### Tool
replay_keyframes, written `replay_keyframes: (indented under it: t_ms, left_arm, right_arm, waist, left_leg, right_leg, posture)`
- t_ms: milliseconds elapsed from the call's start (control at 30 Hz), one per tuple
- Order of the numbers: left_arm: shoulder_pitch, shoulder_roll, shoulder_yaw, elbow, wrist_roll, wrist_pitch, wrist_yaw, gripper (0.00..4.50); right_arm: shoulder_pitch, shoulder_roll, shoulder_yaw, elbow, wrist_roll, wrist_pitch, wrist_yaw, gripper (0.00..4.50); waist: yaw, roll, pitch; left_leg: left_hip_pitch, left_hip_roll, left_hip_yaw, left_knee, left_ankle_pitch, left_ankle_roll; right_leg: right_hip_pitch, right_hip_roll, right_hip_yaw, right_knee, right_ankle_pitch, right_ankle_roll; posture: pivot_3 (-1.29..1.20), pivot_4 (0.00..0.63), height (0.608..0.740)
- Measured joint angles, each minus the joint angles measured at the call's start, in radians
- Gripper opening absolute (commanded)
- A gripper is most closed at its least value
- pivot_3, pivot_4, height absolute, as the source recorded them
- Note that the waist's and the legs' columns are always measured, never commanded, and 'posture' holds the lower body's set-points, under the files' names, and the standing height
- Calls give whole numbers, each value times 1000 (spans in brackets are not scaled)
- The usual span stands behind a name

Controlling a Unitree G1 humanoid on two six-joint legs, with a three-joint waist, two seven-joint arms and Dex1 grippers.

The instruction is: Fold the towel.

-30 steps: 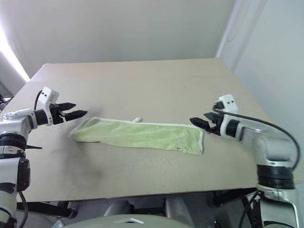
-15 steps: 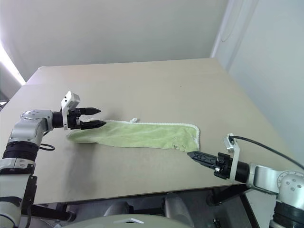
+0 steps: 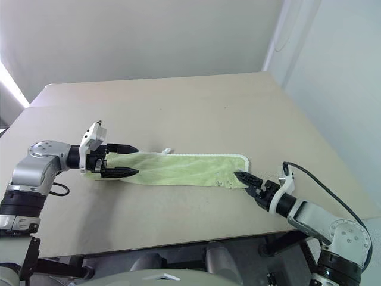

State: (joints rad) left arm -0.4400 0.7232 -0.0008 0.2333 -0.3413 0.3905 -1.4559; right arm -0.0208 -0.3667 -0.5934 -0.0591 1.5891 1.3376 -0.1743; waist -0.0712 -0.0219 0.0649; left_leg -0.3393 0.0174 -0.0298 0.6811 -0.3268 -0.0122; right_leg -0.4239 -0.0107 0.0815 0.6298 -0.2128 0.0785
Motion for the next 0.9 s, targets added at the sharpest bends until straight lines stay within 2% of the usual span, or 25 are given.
replay_keyframes:
  t_ms: [133, 267, 533, 567, 700, 900]
  left_arm:
    - [3, 0, -8, 0, 0, -2, 10, 4500]
    - [2, 0, -16, 7, 3, -7, 21, 4500]
    - [-31, 0, -18, 64, 8, -33, 28, 4500]
    - [-31, -1, -19, 72, 8, -35, 31, 4500]
    - [-39, -5, -23, 97, 15, -54, 44, 4500]
    - [-49, -7, -23, 138, 26, -70, 65, 4500]
  right_arm:
    - [0, -7, 42, 1, 50, -66, -58, 4334]
    - [15, -32, 98, 0, 85, -111, -90, 3135]
    - [23, -59, 237, -22, 141, -150, -104, 163]
    - [18, -64, 242, -24, 143, -157, -101, 33]
    - [-1, -101, 245, -17, 139, -204, -89, 33]
    - [-19, -215, 224, 18, 141, -225, -40, 33]
  waist:
    - [0, 0, 0]
    - [-2, 1, 1]
    - [-1, 1, 1]
    - [-1, 1, 1]
    - [1, 2, 2]
    - [2, 2, 2]
  left_leg:
    - [0, 0, 0, 0, 0, 0]
    - [0, 0, 0, -1, 0, 0]
    - [-1, 0, 0, -2, 0, 0]
    - [-1, 0, 0, -2, 0, 0]
    - [-1, 0, 0, -2, 0, 0]
    - [-2, 0, 0, -2, 0, 0]
  right_leg:
    - [0, 0, 0, -1, 0, 0]
    - [-1, 0, 0, -1, 0, 0]
    - [-1, 0, 0, -2, 0, 0]
    - [-1, 0, 0, -2, 0, 0]
    - [-1, 0, 0, -2, 0, 0]
    - [-1, 0, 0, -3, -1, 0]
  posture:
    - [0, 0, 712]
    - [0, 0, 712]
    - [0, 0, 712]
    - [0, 0, 712]
    - [0, 0, 712]
    - [0, 0, 712]
